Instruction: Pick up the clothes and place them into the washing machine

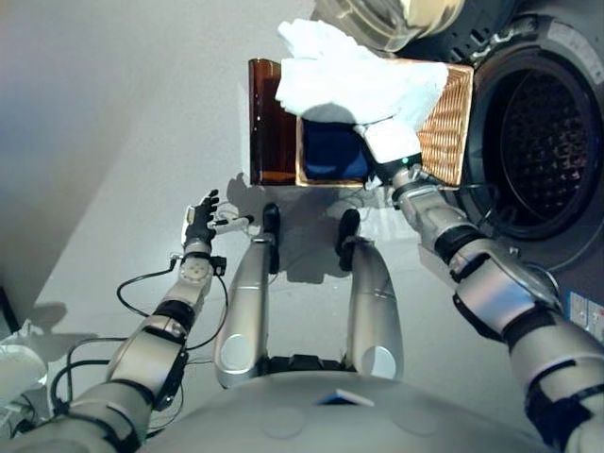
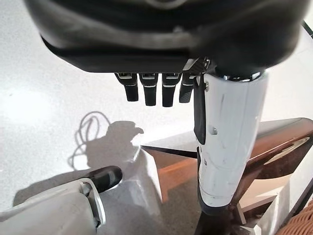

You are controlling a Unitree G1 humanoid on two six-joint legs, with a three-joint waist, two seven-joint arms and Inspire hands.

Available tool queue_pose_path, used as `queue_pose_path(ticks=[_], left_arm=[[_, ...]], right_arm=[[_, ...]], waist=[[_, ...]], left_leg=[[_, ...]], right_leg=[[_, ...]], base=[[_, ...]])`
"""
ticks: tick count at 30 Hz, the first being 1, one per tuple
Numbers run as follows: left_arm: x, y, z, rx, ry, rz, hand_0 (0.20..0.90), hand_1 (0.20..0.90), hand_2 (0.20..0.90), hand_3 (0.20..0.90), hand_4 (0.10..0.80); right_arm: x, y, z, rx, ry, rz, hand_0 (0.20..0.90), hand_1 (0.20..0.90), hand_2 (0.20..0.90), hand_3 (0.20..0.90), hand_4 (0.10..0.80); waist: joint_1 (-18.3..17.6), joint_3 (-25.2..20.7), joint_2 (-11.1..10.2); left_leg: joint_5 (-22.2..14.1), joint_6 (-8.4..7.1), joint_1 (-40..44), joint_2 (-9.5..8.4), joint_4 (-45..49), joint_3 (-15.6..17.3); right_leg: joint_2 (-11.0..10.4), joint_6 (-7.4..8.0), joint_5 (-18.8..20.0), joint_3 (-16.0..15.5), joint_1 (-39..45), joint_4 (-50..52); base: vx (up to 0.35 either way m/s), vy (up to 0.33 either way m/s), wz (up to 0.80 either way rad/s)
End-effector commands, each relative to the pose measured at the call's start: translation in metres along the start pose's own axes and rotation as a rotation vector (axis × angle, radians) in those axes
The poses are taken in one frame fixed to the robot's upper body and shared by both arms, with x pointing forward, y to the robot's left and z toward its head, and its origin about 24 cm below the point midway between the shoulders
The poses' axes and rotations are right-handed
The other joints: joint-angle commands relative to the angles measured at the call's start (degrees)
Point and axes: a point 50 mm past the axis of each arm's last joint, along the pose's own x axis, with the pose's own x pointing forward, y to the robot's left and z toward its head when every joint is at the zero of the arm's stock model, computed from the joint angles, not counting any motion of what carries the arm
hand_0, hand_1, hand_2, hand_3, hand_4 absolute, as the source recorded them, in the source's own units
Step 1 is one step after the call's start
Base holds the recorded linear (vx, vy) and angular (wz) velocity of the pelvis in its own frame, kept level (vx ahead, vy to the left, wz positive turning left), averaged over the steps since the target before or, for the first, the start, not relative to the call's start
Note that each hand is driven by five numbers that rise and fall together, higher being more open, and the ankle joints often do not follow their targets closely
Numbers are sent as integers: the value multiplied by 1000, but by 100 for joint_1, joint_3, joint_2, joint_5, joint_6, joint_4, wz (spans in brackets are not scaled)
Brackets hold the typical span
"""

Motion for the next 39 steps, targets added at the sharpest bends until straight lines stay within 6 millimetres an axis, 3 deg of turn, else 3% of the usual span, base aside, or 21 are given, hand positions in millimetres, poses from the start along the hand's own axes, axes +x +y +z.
queue_pose_path(ticks=[1,7,8,9,17,29,32,39], left_arm=[[3,9,18,-24,-108,30,900,900,900,900,800],[2,9,16,-29,-102,34,900,900,900,900,800],[3,9,17,-30,-101,37,900,900,900,900,800],[3,9,18,-29,-104,38,900,900,900,900,800],[2,9,14,-24,-86,45,900,900,900,900,800],[0,14,2,-32,-32,82,900,900,900,900,800],[-2,14,-1,-33,-25,84,900,900,900,900,800],[-7,10,-9,-31,-5,74,900,900,900,900,800]], right_arm=[[11,-40,-57,-147,174,-63,200,200,200,200,300],[15,-48,-53,-176,145,-97,200,200,200,200,300],[17,-51,-52,-176,138,-112,200,200,200,200,300],[17,-52,-52,-180,137,-113,200,200,200,200,300],[14,-47,-51,-149,147,-117,200,200,200,200,300],[7,-64,-46,171,167,-303,200,200,200,200,300],[0,-62,-47,252,177,-341,200,200,200,200,300],[-18,-29,-49,456,276,-310,200,200,200,200,300]], waist=[[125,-85,184],[118,-108,182],[101,-98,162],[96,-101,163],[61,-120,162],[-187,-119,35],[-245,-132,23],[-283,-195,93]], left_leg=[[-502,-28,30,-265,197,88],[-430,-43,166,-286,-4,91],[-203,-18,121,-304,-110,129],[-197,-17,125,-314,-128,129],[-126,-37,248,-300,-261,127],[-130,-39,772,-224,-490,328],[-107,-35,915,-213,-591,379],[-17,-33,1225,-241,-848,441]], right_leg=[[25,365,159,-42,338,-500],[22,372,200,-39,419,-615],[9,339,423,-54,392,-749],[14,340,433,-42,401,-768],[35,339,459,-30,506,-855],[140,370,608,199,942,-1209],[153,377,653,241,1066,-1324],[162,381,719,318,1345,-1544]], base=[[0,0,0],[-1,1,4],[-89,-2,2],[-82,-5,3],[3,-3,2],[6,2,-10],[7,-6,-20],[9,-3,-10]])
